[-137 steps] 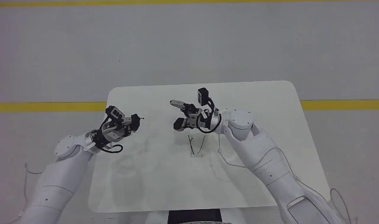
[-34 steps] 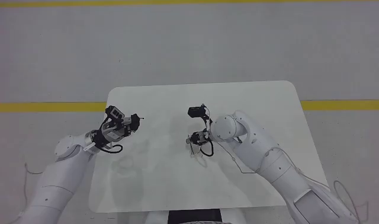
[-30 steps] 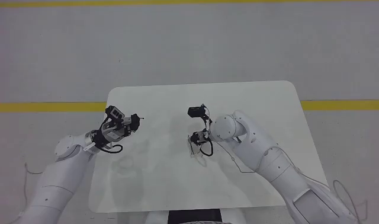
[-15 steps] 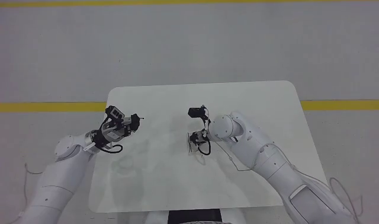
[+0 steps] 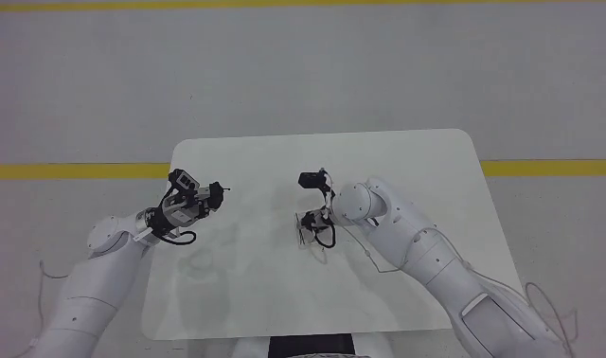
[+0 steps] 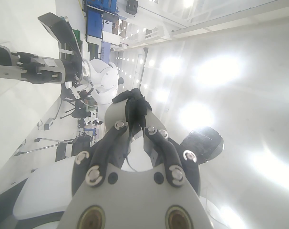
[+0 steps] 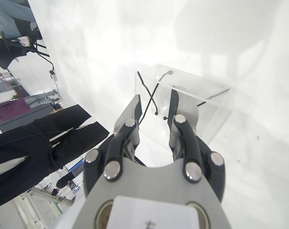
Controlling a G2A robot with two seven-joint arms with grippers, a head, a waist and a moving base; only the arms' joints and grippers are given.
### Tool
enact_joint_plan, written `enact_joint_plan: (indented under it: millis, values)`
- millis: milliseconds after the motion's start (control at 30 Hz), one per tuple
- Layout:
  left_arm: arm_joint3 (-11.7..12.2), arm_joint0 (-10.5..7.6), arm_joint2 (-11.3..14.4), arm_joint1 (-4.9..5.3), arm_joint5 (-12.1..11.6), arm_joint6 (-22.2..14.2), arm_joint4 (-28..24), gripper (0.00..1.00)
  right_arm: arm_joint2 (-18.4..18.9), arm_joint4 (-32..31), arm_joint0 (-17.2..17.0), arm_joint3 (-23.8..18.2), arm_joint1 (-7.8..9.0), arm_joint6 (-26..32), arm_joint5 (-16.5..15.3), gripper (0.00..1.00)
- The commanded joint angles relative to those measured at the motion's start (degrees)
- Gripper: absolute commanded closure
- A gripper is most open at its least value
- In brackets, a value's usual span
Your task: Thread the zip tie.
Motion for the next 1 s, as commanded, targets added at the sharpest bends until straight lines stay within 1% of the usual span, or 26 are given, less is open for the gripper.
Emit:
enact_joint_plan:
  millis: [0, 133, 333, 800, 900, 933, 967]
  values:
    - [0.0, 0.0, 0.0, 0.0, 0.0, 0.0, 0.0, 1.0, -0.1, -0.2, 0.1, -0.1, 0.01, 0.4, 0.0, 0.71]
    - [0.0, 0.0, 0.0, 0.0, 0.0, 0.0, 0.0, 1.0, -0.1, -0.6, 0.1, -0.3, 0.06, 1.2, -0.2, 0.71]
    - [0.0, 0.0, 0.0, 0.0, 0.0, 0.0, 0.0, 1.0, -0.6, -0.5, 0.0, -0.4, -0.11, 1.5, -0.7, 0.75]
    - [0.0, 0.0, 0.0, 0.0, 0.0, 0.0, 0.0, 1.0, -1.8, 2.3, 1.6, 3.9, -1.46, -0.4, -2.8, 0.76]
    - [0.0, 0.0, 0.0, 0.0, 0.0, 0.0, 0.0, 1.0, -2.1, 2.6, 2.0, 4.9, -1.8, -1.0, -3.2, 0.78]
    - [0.0, 0.0, 0.0, 0.0, 0.0, 0.0, 0.0, 1.0, -2.2, 2.6, 2.1, 5.3, -1.91, -1.1, -3.3, 0.81]
    - [0.0, 0.0, 0.0, 0.0, 0.0, 0.0, 0.0, 1.0, -2.5, 2.6, 2.3, 5.7, -2.08, -1.3, -3.2, 0.82]
